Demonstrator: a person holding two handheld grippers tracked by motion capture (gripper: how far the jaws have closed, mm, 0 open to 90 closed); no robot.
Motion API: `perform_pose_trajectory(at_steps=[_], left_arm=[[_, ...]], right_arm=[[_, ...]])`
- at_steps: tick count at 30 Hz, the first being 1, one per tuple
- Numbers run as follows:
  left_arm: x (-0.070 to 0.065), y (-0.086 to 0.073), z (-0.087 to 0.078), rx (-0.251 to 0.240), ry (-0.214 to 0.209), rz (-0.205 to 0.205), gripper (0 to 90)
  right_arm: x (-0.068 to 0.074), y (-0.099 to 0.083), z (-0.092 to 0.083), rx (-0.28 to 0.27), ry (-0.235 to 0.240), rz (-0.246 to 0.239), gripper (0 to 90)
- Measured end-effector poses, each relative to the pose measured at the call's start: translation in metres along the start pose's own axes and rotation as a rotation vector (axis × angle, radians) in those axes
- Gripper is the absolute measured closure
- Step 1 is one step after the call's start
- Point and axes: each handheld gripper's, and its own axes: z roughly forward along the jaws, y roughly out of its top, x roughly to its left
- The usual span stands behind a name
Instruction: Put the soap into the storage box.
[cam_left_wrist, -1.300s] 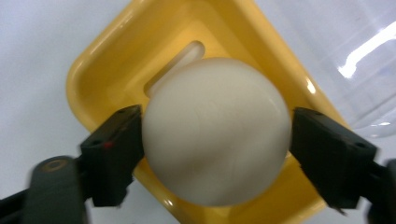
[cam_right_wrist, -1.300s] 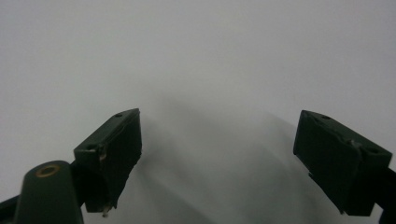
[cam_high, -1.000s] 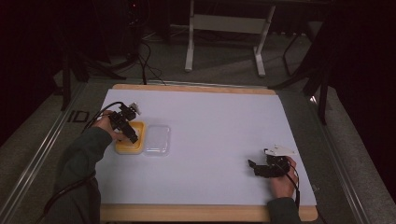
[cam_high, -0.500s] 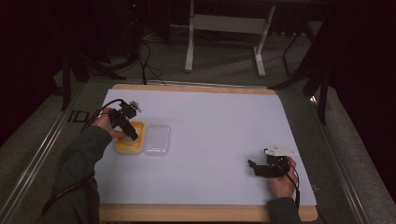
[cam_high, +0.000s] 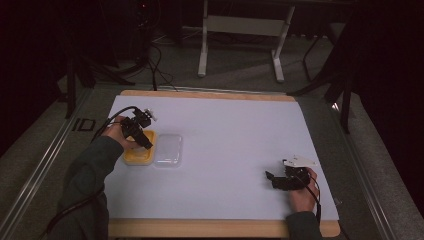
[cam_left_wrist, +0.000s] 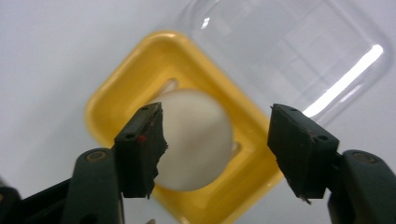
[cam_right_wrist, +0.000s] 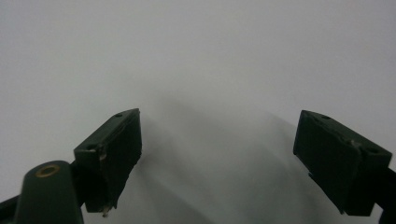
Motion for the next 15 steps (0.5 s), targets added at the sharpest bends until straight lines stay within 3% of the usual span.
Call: perform_pose_trajectory(at_steps=[4,9,10,15], left_arm=[[-0.010,0.003,0.003,-0.007,-0.003,0.030,40.2],[-0.023,0.006,0.004,-0.050,0.003,0.054,44.5],[-0.033,0.007,0.005,-0.067,-0.002,0.076,44.8],[-0.053,0.008,0.008,-0.120,-0.016,0.109,45.5]], right_arm=[[0.000,0.000,0.000,0.002,0.000,0.001,15.0],[0.000,0.000,0.000,0.001,0.000,0.001,15.0],[0.000,0.000,0.000,0.001,0.000,0.002,15.0],[0.000,0.000,0.000,0.004,0.000,0.003,15.0]])
